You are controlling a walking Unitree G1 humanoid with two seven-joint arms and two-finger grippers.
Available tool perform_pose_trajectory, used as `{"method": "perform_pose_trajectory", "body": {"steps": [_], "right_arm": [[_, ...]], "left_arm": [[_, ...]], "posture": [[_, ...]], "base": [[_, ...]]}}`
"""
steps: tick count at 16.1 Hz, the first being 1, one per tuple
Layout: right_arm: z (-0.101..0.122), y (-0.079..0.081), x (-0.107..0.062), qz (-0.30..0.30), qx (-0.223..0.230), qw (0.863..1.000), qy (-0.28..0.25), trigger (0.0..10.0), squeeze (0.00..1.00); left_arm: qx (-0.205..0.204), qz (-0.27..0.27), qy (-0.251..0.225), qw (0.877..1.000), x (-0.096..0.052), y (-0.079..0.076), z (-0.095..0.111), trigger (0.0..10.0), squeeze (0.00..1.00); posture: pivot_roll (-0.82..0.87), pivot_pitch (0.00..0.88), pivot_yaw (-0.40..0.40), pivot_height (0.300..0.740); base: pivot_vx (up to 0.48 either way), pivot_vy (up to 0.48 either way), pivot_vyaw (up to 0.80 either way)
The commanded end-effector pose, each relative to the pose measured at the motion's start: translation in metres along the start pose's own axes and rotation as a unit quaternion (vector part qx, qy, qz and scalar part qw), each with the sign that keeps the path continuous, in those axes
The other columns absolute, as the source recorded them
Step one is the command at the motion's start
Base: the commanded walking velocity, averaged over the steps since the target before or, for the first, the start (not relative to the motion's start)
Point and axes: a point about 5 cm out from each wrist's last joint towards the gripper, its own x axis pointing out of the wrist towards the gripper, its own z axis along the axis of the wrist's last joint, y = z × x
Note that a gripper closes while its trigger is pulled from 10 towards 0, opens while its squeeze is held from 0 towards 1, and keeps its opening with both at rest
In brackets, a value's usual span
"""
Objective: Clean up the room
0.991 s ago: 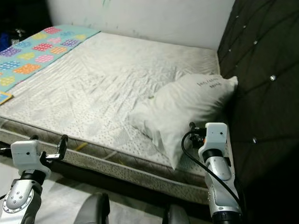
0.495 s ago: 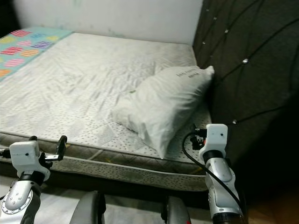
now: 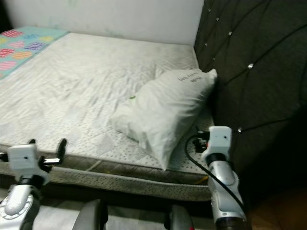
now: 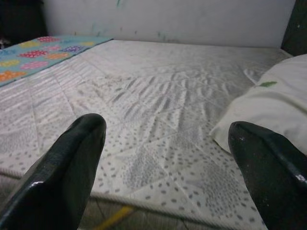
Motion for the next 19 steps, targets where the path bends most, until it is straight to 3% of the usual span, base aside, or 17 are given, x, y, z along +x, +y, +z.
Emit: {"method": "perform_pose_trajectory", "body": {"steps": [1, 10, 13, 19], "right_arm": [[-0.0224, 0.0865, 0.0206, 0.202, 0.034, 0.976, 0.078, 10.0, 0.00], [-0.0230, 0.0875, 0.0208, 0.207, 0.031, 0.974, 0.081, 10.0, 0.00], [-0.0230, 0.0882, 0.0203, 0.210, 0.029, 0.974, 0.082, 10.0, 0.00], [-0.0238, 0.0893, 0.0198, 0.215, 0.024, 0.972, 0.086, 10.0, 0.00]], "left_arm": [[-0.134, -0.101, 0.077, 0.983, 0.0758, -0.0869, -0.0132, 10.0, 0.00], [-0.134, -0.103, 0.080, 0.982, 0.0761, -0.0874, -0.0136, 10.0, 0.00], [-0.138, -0.097, 0.082, 0.982, 0.0764, -0.0860, -0.0139, 10.0, 0.00], [-0.138, -0.097, 0.085, 0.982, 0.0763, -0.0868, -0.0143, 10.0, 0.00]], "posture": [[0.02, 0.094, 0.003, 0.583], [0.02, 0.093, 0.005, 0.583], [0.02, 0.095, 0.004, 0.583], [0.02, 0.097, 0.002, 0.583]], "base": [[0.322, 0.000, 0.00], [0.302, 0.000, 0.00], [0.000, 0.000, 0.00], [0.000, 0.000, 0.80]]}}
